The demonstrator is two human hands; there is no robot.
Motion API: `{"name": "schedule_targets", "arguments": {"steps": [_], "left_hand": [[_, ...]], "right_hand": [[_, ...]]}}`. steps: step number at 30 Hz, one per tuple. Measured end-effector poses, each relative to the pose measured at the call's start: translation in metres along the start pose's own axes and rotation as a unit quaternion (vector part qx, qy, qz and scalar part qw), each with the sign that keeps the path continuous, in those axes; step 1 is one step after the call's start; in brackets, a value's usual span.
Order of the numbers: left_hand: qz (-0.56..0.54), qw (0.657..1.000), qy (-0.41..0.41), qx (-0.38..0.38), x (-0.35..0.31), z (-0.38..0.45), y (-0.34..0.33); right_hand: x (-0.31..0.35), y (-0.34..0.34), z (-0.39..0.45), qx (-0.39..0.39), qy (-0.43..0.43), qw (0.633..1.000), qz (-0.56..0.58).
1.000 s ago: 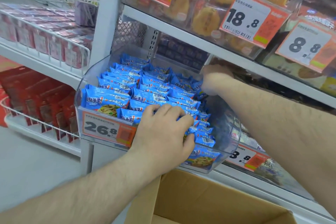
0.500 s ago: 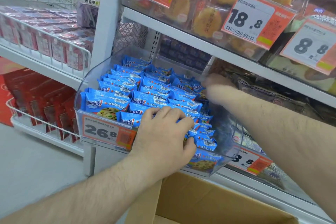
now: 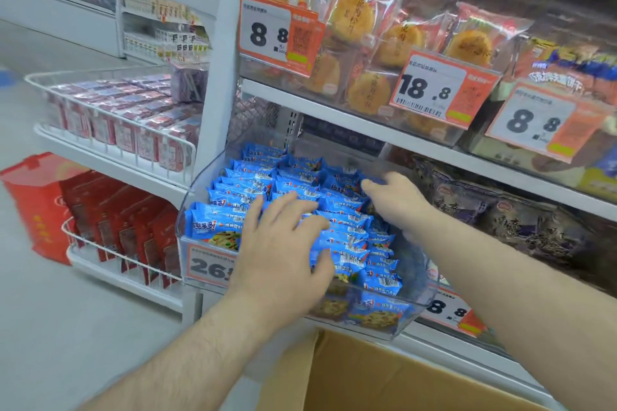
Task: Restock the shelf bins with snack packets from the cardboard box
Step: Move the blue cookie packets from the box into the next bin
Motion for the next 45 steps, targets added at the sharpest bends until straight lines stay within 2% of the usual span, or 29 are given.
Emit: {"name": "schedule_targets", "arguments": {"steps": [2,4,6,7,9,12,16,21,28,31,35,37,39,40,42,45], "left_hand": [[0.067,0.993,0.085,-0.044,0.029,0.007,0.020],[0.132,0.976,0.173,-0.028,0.060,0.009,0.025],[0.167,0.954,0.246,0.038,0.085,0.008,0.015],[0.168,0.944,0.276,0.066,0.095,0.006,0.010],[0.133,0.937,0.313,0.076,0.104,0.008,0.009],[0.096,0.943,0.313,0.061,0.102,0.013,0.013],[0.105,0.944,0.309,0.055,0.099,0.014,0.016],[0.119,0.944,0.300,0.070,0.102,0.012,0.013],[0.136,0.940,0.310,0.050,0.096,0.013,0.013],[0.137,0.939,0.312,0.041,0.097,0.016,0.014],[0.150,0.962,0.229,0.003,0.072,0.025,0.016],[0.157,0.967,0.195,0.038,0.059,0.025,0.005],[0.169,0.962,0.189,0.099,0.057,0.024,-0.014],[0.180,0.958,0.188,0.121,0.058,0.023,-0.021],[0.198,0.951,0.189,0.147,0.062,0.022,-0.026],[0.205,0.946,0.194,0.159,0.063,0.023,-0.028]], "right_hand": [[-0.015,-0.026,-0.028,0.010,-0.107,0.970,0.219],[-0.024,-0.055,-0.049,0.023,-0.166,0.926,0.338],[-0.021,-0.069,-0.060,0.020,-0.185,0.904,0.385],[-0.015,-0.071,-0.062,0.025,-0.179,0.903,0.389],[-0.006,-0.071,-0.062,0.026,-0.164,0.911,0.377],[0.007,-0.072,-0.064,0.014,-0.158,0.908,0.387],[0.015,-0.086,-0.068,0.009,-0.171,0.892,0.418],[0.006,-0.065,-0.060,-0.012,-0.149,0.905,0.398],[0.009,-0.082,-0.050,0.032,-0.162,0.879,0.448],[0.009,-0.072,-0.053,0.048,-0.165,0.906,0.388],[-0.002,-0.046,-0.026,-0.005,-0.130,0.958,0.256],[0.017,-0.037,-0.006,-0.003,-0.059,0.995,0.085],[0.032,-0.044,0.021,0.050,0.009,0.996,-0.077],[0.034,-0.052,0.033,0.080,0.014,0.989,-0.121],[0.026,-0.072,0.049,0.133,-0.030,0.984,-0.111],[0.030,-0.094,0.059,0.154,-0.029,0.985,-0.078]]}}
Point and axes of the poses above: each hand's wrist, its own z-axis towards the middle knuckle, its own y-axis out of the back of the hand, x = y × z, the point moved 10 cm from there along z, towards the middle knuckle, and after that the axes turned 13 degrees about y, right-handed, at the moved point
